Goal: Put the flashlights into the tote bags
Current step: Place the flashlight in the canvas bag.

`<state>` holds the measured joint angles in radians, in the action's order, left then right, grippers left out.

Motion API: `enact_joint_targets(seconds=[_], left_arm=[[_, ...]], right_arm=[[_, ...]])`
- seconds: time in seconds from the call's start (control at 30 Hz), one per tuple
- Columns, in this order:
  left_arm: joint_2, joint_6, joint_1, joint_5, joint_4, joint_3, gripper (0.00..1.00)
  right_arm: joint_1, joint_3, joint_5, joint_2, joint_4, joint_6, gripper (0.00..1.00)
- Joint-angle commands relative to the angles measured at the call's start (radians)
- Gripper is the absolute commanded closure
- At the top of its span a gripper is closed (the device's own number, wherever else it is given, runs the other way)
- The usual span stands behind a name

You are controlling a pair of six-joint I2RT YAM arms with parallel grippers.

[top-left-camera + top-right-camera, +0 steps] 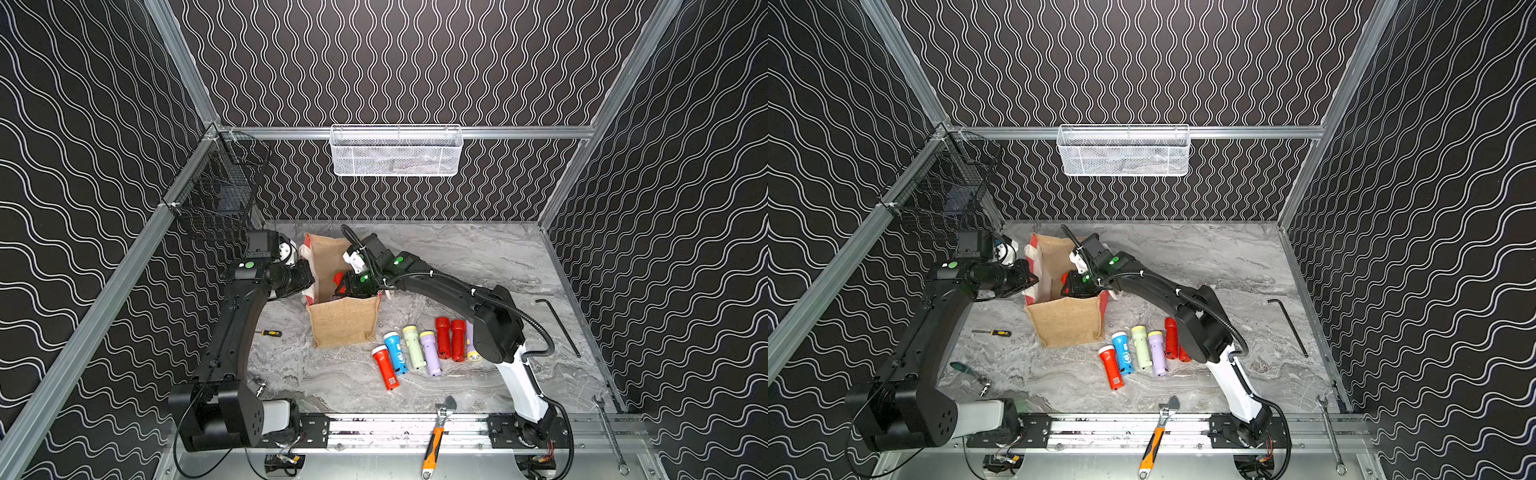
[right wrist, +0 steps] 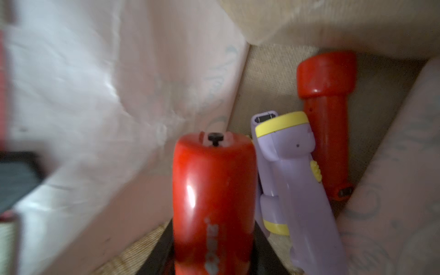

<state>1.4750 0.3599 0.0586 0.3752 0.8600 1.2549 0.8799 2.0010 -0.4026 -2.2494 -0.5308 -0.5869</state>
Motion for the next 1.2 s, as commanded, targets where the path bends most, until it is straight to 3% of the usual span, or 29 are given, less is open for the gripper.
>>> enact_joint_targets(seconds=[0.0,0.2,0.57,0.9,1.17], left_arm=[[0.006,-0.023,0.001,0.021,-0.035,0.005,1.00],[0.000,-0.021,0.001,0.012,-0.035,0.003,1.00],[-0.002,-0.022,0.001,0.010,-0.034,0.003,1.00],[0.004,-0.020,0.000,0.007,-0.035,0.000,1.00],[-0.002,-0.016,0.000,0.006,-0.038,-0.006,1.00]], right_arm=[[0.001,0.001,0.007,-0.013,-0.026,-0.003,0.74],[0.001,0.052,0.077,-0.067,-0.122,0.011,0.72],[0.001,0.063,0.067,-0.101,-0.134,0.001,0.64],[-0.005,0.090,0.092,-0.084,-0.167,0.030,0.44],[-0.014,0.073,0.100,-0.038,-0.164,0.041,0.44]])
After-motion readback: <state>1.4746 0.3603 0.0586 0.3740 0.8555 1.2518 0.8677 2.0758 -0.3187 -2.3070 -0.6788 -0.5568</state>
